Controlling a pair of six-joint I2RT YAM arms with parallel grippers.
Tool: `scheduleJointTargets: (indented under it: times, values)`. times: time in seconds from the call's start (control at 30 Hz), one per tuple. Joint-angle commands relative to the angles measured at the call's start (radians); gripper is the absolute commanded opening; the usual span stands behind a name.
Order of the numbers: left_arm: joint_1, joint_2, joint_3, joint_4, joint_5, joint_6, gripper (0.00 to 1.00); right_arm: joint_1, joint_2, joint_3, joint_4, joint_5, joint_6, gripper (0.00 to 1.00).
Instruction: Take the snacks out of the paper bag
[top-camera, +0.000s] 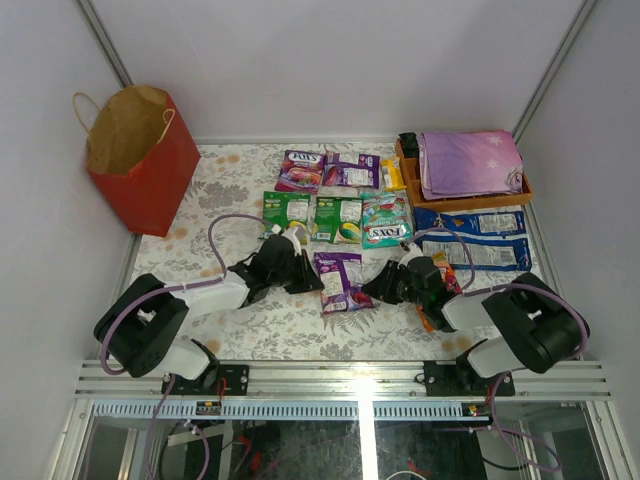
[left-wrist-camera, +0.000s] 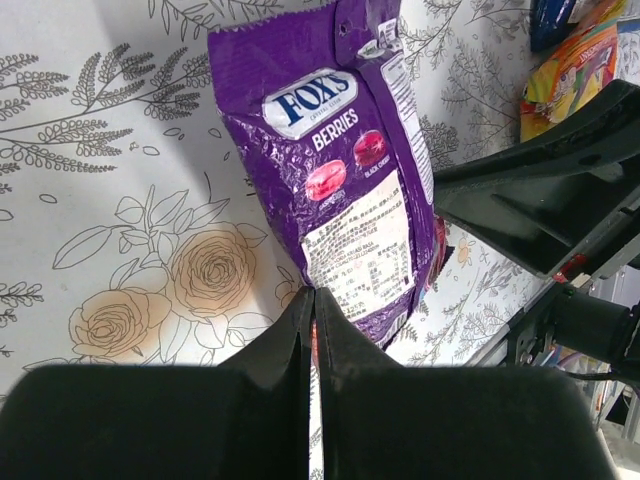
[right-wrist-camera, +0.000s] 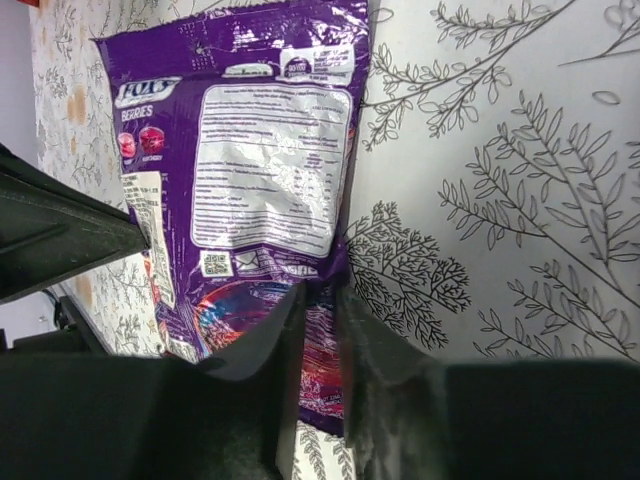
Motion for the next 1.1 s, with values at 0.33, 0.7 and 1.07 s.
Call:
scheduleJointTargets:
  times: [0.33,0.7,1.07]
  values:
    - [0.005,0.052,-0.074,0.167,-0.043,-0.026,0.29,0.002,0.141,-0.076,0.255,-0.087,0.095,0.00]
    - [0.017,0.089,-0.176,0.306,-0.090,-0.099,0.85,0.001,0.180,-0.097,0.319,-0.097,0.120,0.00]
    - [0.010,0.382,-0.325,1.020,0.162,-0.410,0.77,0.002,0.221,-0.103,0.388,-0.118,0.145,0.00]
